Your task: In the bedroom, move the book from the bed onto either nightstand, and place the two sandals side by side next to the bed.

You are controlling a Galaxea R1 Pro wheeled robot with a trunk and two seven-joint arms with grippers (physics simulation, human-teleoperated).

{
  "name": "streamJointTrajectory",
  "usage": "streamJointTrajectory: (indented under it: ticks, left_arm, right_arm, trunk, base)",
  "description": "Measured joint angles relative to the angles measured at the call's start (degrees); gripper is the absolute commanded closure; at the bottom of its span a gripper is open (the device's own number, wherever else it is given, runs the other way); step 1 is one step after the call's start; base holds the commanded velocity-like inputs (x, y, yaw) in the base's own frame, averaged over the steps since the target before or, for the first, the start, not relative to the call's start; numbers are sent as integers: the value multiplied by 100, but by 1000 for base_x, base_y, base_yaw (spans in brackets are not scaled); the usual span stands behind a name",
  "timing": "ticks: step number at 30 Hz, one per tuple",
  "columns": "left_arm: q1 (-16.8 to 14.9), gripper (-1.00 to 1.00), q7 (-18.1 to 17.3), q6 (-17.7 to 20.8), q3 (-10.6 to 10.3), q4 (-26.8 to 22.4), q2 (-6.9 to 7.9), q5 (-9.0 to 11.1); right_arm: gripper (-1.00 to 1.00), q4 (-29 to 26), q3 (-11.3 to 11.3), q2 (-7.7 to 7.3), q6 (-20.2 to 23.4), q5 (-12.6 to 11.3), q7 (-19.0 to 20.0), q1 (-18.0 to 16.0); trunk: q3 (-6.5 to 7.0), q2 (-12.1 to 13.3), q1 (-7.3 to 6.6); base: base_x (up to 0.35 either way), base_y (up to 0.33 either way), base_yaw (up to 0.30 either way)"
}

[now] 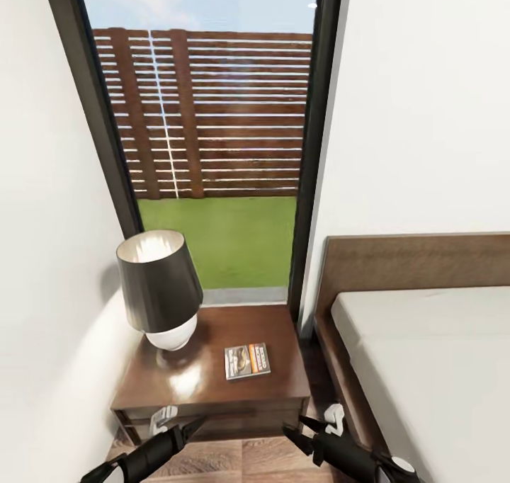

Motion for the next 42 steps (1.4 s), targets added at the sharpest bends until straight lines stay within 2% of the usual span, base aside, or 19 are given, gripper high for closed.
streamJointTrajectory:
  ticks: [3, 8, 11, 12, 14, 15, 17, 19, 23, 27, 29, 32, 33, 36, 38, 42]
  left_arm:
    - [0, -100, 0, -53, 0, 37, 0, 3]
    - [0, -100, 5, -83, -1, 141, 8, 4]
    - [1, -100, 7, -183, -2, 436, 49, 1]
    - [3, -100, 11, -362, -48, 741, 103, -69]
    - [17, -100, 37, -645, -73, 981, 133, -173]
    - [86, -100, 135, -835, -98, 1055, 145, -254]
    - [245, -100, 364, -983, -108, 1100, 150, -337]
    - [353, -100, 592, -1058, -112, 1118, 150, -422]
    - [443, -100, 758, -1097, -120, 1126, 150, -586]
    - [557, -100, 1004, -1112, -118, 1129, 150, -793]
    - [596, -100, 1330, -1118, -121, 1129, 142, -952]
    - [658, -100, 1619, -1121, -122, 1130, 134, -1105]
    - [708, -100, 1744, -1123, -127, 1130, 128, -1233]
    - [743, -100, 1891, -1124, -119, 1129, 125, -1397]
    - [762, -100, 2133, -1129, -122, 1129, 124, -1564]
    - [787, -100, 2506, -1131, -125, 1129, 114, -1732]
  right_arm:
    - [-100, 364, 1, 1, -3, -5, 0, 0]
    - [-100, 562, -3, 2, -11, -2, -5, -1]
    - [-100, 601, -10, -7, -15, -2, -4, -1]
    - [-100, 722, -9, -10, -16, -2, -6, 0]
    - [-100, 1044, -1, -14, -19, -11, -9, 0]
    - [-100, 1291, 15, -15, -91, -27, -10, 0]
    - [-100, 1524, 9, -15, -355, -29, -9, 0]
    - [-100, 1718, 10, -15, -622, -29, -6, 0]
    - [-100, 2119, 15, -16, -807, -22, -6, 0]
    - [-100, 2337, 5, -31, -860, -21, -7, -1]
    - [-100, 2407, 7, -44, -872, -20, -11, -1]
    - [-100, 2510, 9, -58, -876, -19, -14, -1]
    - [-100, 2650, 18, -63, -883, -15, -15, 0]
    - [-100, 2862, 8, -67, -876, -4, -20, 5]
    - [-100, 2999, 7, -72, -874, -3, -21, 5]
    - [-100, 3049, 9, -74, -873, 5, -262, 11]
  trunk:
    - [54, 120, -66]
    - [144, 321, -176]
    - [198, 441, -242]
    - [215, 481, -264]
    - [251, 562, -308]
    - [269, 602, -330]
    - [305, 682, -374]
    - [341, 762, -417]
    - [413, 923, -505]
    - [485, 1083, -593]
    - [521, 1163, -637]
    - [575, 1284, -703]
    - [592, 1324, -725]
    - [647, 1444, -791]
    - [683, 1525, -835]
    - [754, 1685, -923]
  base:
    - [0, 0, 0]
    - [0, 0, 0]
    - [0, 0, 0]
    - [0, 0, 0]
    - [0, 0, 0]
    - [0, 0, 0]
    - [0, 0, 0]
    - [0, 0, 0]
    - [0, 0, 0]
    - [0, 0, 0]
    - [0, 0, 0]
    - [0, 0, 0]
    - [0, 0, 0]
    - [0, 0, 0]
    - [0, 0, 0]
    - [0, 0, 0]
